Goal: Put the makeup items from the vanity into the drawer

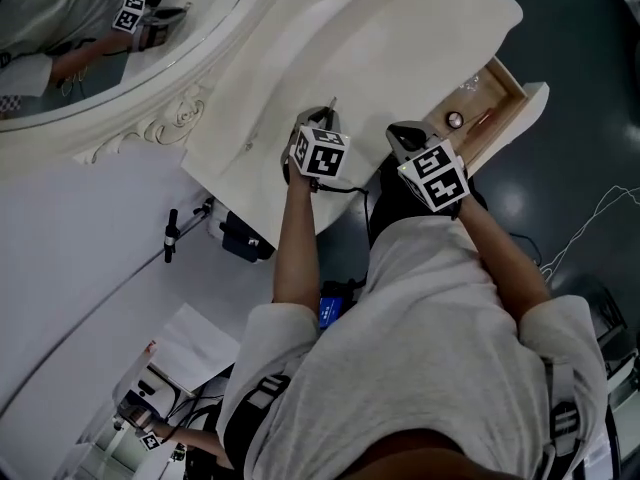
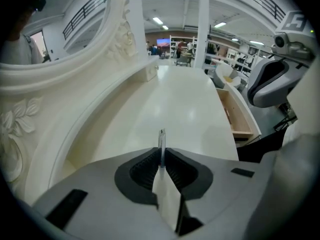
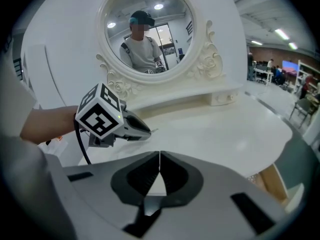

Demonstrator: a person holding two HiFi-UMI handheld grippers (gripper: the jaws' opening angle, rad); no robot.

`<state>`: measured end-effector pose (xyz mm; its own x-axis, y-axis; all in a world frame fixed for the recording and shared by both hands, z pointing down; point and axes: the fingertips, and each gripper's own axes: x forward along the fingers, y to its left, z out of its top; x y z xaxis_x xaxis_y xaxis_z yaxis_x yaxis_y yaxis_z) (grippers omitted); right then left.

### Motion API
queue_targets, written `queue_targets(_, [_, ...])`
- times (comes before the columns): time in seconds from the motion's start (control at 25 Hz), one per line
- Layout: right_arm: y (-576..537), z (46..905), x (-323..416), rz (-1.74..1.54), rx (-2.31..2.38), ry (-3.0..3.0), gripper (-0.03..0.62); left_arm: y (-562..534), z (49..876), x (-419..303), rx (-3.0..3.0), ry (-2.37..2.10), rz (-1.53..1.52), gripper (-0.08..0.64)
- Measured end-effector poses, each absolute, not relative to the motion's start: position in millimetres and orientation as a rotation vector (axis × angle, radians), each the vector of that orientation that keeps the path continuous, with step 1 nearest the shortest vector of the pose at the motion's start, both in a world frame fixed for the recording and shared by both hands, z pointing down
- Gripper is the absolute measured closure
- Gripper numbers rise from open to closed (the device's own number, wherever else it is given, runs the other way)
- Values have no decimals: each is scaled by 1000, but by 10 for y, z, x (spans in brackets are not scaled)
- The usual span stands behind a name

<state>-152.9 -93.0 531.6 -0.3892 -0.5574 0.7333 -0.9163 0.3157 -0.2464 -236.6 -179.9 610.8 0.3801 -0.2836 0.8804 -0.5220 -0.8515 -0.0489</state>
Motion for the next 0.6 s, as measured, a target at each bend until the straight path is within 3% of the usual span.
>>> queue_targets(0.6, [-811,5250,-1200,888,1285,-2111,577,-1434,5723,-1840,2348,-898,1134,511])
